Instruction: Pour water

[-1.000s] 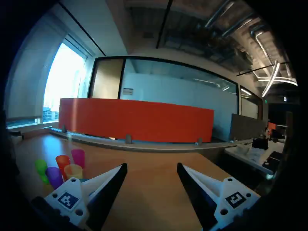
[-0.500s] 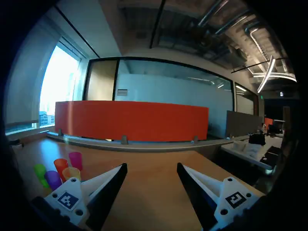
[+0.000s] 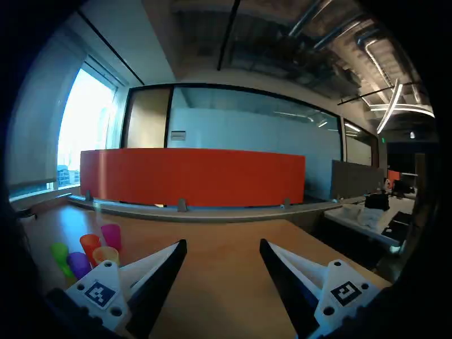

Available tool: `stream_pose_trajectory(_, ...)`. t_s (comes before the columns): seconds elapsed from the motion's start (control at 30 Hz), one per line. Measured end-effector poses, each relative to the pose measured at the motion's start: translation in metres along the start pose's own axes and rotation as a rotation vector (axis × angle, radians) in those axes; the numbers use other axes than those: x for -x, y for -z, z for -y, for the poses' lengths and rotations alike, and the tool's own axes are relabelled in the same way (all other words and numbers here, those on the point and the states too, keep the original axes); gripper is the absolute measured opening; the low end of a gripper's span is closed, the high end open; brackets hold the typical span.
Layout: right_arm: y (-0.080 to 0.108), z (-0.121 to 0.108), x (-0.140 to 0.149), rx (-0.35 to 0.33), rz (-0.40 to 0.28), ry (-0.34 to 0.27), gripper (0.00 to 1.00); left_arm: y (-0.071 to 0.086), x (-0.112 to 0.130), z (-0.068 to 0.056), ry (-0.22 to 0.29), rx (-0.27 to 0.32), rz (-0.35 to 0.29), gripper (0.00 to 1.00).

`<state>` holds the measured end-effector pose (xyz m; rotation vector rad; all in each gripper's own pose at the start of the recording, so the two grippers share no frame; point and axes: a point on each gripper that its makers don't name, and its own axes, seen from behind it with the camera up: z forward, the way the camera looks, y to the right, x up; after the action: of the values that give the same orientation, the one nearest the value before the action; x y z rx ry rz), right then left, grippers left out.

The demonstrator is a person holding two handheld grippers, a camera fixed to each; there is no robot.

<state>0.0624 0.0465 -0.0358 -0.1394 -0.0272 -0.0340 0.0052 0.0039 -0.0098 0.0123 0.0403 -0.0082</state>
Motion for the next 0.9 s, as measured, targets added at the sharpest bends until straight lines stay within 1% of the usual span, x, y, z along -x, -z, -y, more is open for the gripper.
stream_pose_trajectory(0.17,0.001,0.000,-0.005,0.003,-0.005,0.004,1.00,-0.004,0.001,0.000,-0.025,0.003,-0.004,0.98)
stream_pose_trajectory(0.27,0.000,0.000,-0.007,0.002,-0.007,0.005,1.00,-0.005,0.003,-0.001,-0.029,0.004,-0.004,0.98)
stream_pose_trajectory(0.4,-0.001,0.001,-0.008,0.002,-0.009,0.004,1.00,-0.007,0.006,-0.002,-0.016,0.009,0.002,0.98)
stream_pose_trajectory(0.57,-0.003,0.001,-0.010,-0.002,-0.012,-0.001,1.00,-0.008,0.009,0.001,-0.002,0.006,0.009,0.98)
stream_pose_trajectory(0.9,-0.002,-0.001,-0.011,-0.003,-0.013,0.000,1.00,-0.008,0.013,0.001,-0.002,0.008,0.023,0.98)
